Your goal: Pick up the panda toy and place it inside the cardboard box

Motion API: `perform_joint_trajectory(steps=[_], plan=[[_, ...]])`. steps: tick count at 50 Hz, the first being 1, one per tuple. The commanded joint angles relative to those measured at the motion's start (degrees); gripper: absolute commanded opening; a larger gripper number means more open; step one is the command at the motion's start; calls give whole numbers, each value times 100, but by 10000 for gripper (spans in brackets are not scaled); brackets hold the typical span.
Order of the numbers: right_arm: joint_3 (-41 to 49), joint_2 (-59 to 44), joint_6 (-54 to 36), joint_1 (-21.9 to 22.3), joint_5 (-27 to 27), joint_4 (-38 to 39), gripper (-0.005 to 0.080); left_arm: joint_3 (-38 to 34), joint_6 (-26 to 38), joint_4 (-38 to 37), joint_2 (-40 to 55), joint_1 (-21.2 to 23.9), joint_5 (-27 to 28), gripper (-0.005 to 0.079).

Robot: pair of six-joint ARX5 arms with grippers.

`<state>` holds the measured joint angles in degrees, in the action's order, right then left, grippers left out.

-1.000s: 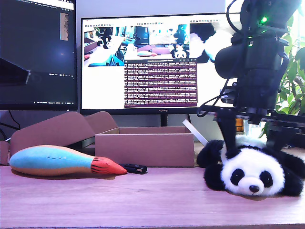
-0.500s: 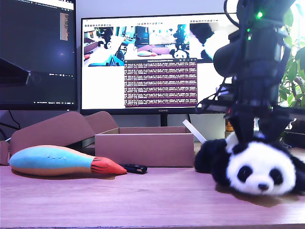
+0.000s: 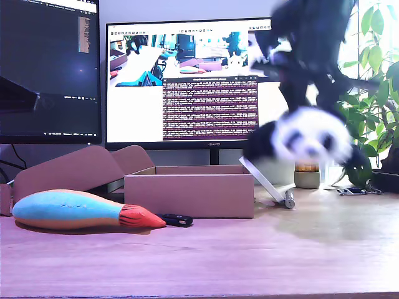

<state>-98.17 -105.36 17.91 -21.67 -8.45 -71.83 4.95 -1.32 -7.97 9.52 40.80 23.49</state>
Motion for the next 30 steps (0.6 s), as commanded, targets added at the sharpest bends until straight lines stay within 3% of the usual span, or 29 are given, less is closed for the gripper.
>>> perform_joint_trajectory(steps=[1,14,30], plan=[[-258,-74,-39,-125,-20,94,94,-87,24,31,22,9,-2,-13],[-868,-90,-190,-428,-24,918,129,-87,22,31,22,9,0,-13],[-964,-243,-483,-560,-42,1884,130,-87,20,31,22,9,0,-13]])
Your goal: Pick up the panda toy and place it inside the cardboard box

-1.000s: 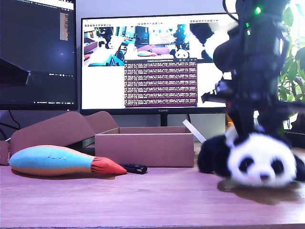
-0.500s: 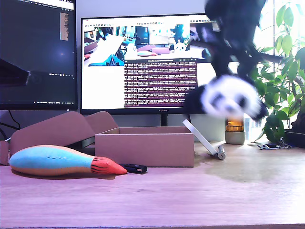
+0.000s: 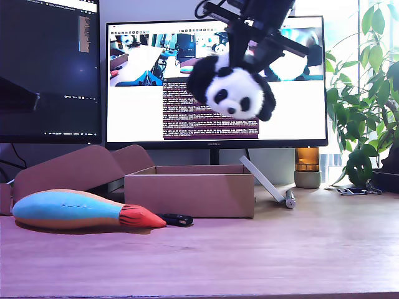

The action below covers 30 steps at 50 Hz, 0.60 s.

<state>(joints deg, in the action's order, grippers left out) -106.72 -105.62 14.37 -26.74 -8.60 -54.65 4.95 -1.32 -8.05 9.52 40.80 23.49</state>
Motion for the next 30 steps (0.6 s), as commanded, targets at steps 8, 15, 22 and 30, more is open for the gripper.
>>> perform_joint_trajectory(steps=[8,15,22,30], plan=[[-313,-632,-420,-142,-77,509,157,-87,20,39,22,9,0,-13],[-774,-1104,-654,-219,-96,627,160,-87,20,37,22,9,-2,-13],[-1207,-1434,-992,-289,-87,660,159,-87,20,39,22,9,-2,-13],[-1309,-1528,-1469,-323,-85,730,160,-87,-15,42,22,9,-2,-13]])
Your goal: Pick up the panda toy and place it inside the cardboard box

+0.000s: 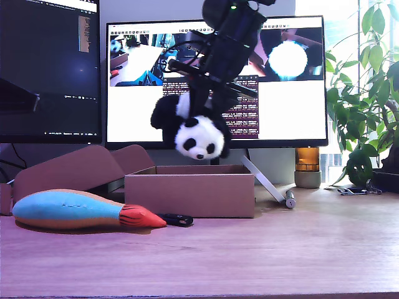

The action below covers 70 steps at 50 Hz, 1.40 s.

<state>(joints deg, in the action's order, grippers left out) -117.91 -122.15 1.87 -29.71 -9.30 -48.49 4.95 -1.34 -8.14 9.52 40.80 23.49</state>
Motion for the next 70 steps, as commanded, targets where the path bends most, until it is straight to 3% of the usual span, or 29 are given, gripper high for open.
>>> perform_joint_trajectory(steps=[1,6,15,24,36,45,51,65,68,70], plan=[[-190,122,-219,-26,-13,114,160,-87,-13,50,22,9,0,-13],[-190,114,-525,-37,66,87,160,-87,-13,50,22,9,-114,-14],[-190,114,-667,-59,90,31,160,-87,-177,332,22,7,-1547,-19],[-190,114,-815,-92,90,4,160,-87,-166,461,22,-9,-2275,-19],[-190,114,-938,-101,90,72,166,-87,-168,450,22,-79,-2295,-19],[-190,114,-1093,-103,122,98,362,-87,-166,455,22,-79,-2286,-19],[-190,114,-1104,-103,122,192,406,-87,-168,455,22,-79,-2286,-19],[-190,114,-1222,-103,120,269,402,-87,-170,457,22,-79,-2286,-19],[-190,125,-1222,-103,85,216,344,-87,-173,474,22,-79,-2288,-19],[-190,127,-1222,-103,85,162,252,-87,-188,485,22,-79,-2288,-19]])
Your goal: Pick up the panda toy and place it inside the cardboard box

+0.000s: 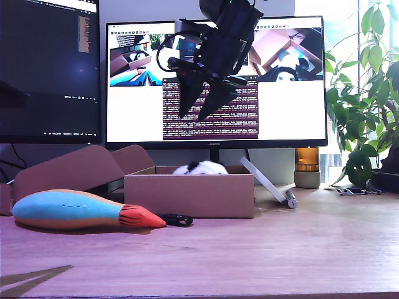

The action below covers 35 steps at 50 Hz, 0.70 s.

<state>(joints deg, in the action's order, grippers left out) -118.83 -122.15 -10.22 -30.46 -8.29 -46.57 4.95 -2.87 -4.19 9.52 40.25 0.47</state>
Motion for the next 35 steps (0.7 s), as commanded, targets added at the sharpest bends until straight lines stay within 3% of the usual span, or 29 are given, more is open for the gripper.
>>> perform_joint_trajectory(steps=[1,4,7,25,35], plan=[[-98,131,-11,-28,-15,-72,197,-87,-48,98,22,-24,13,-19],[-98,133,-13,-22,-15,-190,-31,-87,-149,127,22,-24,17,-19],[-98,136,28,-15,-15,-236,16,-87,-173,131,22,-24,24,-19],[-98,149,522,-15,-4,-337,15,-87,-332,116,22,-219,70,-19],[-96,358,417,-13,407,-457,15,-87,-380,101,22,-505,315,-19]])
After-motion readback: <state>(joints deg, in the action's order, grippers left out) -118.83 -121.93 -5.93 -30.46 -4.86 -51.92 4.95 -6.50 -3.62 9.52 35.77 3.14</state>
